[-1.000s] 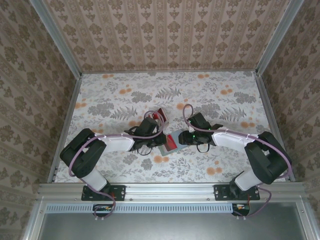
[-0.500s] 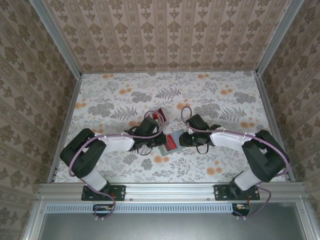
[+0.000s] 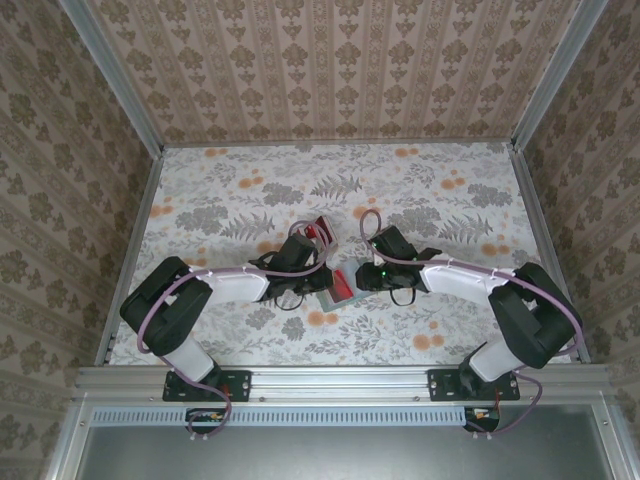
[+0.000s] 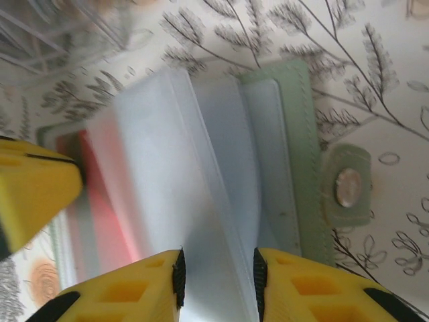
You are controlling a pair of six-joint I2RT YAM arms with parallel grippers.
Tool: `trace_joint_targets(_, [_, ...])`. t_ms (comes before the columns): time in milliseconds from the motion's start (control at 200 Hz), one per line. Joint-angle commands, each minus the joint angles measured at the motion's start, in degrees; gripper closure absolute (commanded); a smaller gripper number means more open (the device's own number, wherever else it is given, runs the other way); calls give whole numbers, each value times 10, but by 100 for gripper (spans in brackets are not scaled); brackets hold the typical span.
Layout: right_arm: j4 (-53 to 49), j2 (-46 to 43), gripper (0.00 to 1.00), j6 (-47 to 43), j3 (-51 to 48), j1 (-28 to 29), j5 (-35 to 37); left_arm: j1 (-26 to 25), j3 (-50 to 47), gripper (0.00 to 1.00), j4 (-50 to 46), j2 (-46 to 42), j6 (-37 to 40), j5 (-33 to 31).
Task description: Put the credit cards into the card holder
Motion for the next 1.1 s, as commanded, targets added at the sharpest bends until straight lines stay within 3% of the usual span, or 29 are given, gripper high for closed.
trace_joint_targets(0, [-10, -13, 66, -3, 22, 6, -17, 3, 8, 92, -33, 12, 14, 3])
trace_joint_targets(360, [4, 9, 65, -5, 32, 18, -45, 3, 2, 92, -31, 9, 13, 0])
trace_joint_targets(740, [42, 52, 61, -2, 57, 30, -129, 4, -8, 92, -23, -2, 6, -6])
trace_joint_targets(1095, [60, 77, 61, 7, 60, 33, -153, 12, -74, 89, -36, -123, -9, -89])
